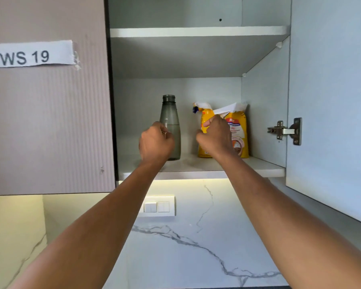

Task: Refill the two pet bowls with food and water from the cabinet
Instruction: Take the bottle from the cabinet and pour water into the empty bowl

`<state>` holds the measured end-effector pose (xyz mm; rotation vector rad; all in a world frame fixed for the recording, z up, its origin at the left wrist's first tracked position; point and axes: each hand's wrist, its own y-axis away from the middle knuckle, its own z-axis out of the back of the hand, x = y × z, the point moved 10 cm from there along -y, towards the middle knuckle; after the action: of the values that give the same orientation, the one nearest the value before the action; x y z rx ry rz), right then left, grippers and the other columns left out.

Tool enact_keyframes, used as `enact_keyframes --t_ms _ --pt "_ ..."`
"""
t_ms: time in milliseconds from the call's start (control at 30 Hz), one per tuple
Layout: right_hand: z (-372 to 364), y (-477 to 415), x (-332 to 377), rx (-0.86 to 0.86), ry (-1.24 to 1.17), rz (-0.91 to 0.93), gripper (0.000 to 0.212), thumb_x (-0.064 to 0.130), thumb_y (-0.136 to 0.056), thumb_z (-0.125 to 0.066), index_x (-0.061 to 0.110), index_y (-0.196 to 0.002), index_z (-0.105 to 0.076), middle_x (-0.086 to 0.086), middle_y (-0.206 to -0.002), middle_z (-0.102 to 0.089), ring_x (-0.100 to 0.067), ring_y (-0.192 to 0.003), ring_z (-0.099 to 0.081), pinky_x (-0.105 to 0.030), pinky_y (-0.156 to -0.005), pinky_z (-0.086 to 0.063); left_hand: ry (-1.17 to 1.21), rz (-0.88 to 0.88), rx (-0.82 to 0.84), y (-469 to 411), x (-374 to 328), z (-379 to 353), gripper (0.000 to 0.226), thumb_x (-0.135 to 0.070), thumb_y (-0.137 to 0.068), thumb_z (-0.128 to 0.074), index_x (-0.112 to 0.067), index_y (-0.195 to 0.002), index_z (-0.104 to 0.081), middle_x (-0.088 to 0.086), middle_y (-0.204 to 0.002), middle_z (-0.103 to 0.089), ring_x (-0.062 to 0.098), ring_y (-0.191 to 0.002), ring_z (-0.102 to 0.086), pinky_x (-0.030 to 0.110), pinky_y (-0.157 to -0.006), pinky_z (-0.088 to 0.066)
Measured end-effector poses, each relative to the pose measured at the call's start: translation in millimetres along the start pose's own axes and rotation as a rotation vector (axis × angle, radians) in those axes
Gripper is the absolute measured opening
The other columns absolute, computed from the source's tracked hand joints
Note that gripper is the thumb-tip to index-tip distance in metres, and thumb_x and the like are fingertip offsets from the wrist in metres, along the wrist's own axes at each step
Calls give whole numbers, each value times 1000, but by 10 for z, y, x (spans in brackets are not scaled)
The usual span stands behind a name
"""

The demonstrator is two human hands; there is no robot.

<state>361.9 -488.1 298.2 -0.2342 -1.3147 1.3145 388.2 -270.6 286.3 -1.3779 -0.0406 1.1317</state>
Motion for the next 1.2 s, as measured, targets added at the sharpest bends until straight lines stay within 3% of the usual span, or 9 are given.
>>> enact_keyframes --t_ms 200,300,367,433,600,733,900,1067,1200 --pt "-705 -278 245 171 -93 -85 79 45 -82 -78 2 -141 -47 -14 -140 -58 -32 -131 -56 -33 -96 -48 106 127 53 -74 330 -29 32 -13 -91 -63 -6 -122 -58 7 -103 -65 26 -95 -65 31 -75 -51" --pt "-1018 -362 233 248 -82 -163 88 55 -75 -82 5 -138 -48 -13 -132 -62 -31 -120 -61 -39 -88 -56 57 140 71 -115 372 -96 33 -11 -90 -60 -3 -121 -54 13 -108 -63 31 -103 -60 37 -81 -53" --pt "-1197 -361 250 308 -114 -182 88 58 -71 -86 7 -134 -50 -10 -122 -64 -28 -106 -63 -33 -64 -48 47 146 58 -134 427 -116 34 -12 -88 -60 -3 -120 -54 16 -112 -65 34 -108 -60 44 -88 -57" --pt "-1321 -350 267 341 -116 -173 89 58 -68 -88 10 -132 -50 -6 -114 -62 -24 -97 -60 -29 -54 -36 62 163 56 -155 483 -132 35 -12 -88 -61 -4 -121 -53 16 -114 -65 35 -110 -61 46 -89 -58" --pt "-1349 -352 241 316 -114 -147 87 51 -71 -90 11 -135 -48 -8 -122 -61 -23 -99 -56 -29 -59 -40 91 192 77 -158 531 -156 38 -16 -89 -62 -4 -123 -52 16 -119 -64 34 -113 -60 48 -92 -57" --pt "-1214 -296 276 290 -92 -122 85 49 -70 -90 10 -133 -49 -6 -116 -60 -22 -97 -56 -26 -55 -40 103 185 73 -142 490 -117 35 -14 -89 -61 -3 -121 -53 17 -117 -66 35 -110 -63 41 -87 -57" --pt "-889 -120 326 250 -85 -116 79 50 -69 -89 11 -127 -53 -6 -114 -63 -25 -104 -63 -39 -83 -60 225 162 134 -83 383 -103 31 -10 -91 -61 -8 -123 -60 10 -113 -68 28 -104 -65 36 -87 -57" --pt "-475 132 428 211 -53 -101 78 53 -70 -87 11 -127 -53 -4 -112 -64 -23 -100 -64 -41 -84 -60 436 136 110 58 250 109 24 -4 -95 -58 -12 -115 -68 3 -105 -70 21 -101 -67 25 -83 -51" --pt "-195 349 557 192 -52 -89 72 56 -67 -89 15 -117 -57 -1 -104 -65 -18 -93 -63 -39 -79 -59 481 83 144 328 194 295 21 -5 -97 -57 -11 -113 -69 3 -104 -72 19 -98 -67 32 -90 -58"
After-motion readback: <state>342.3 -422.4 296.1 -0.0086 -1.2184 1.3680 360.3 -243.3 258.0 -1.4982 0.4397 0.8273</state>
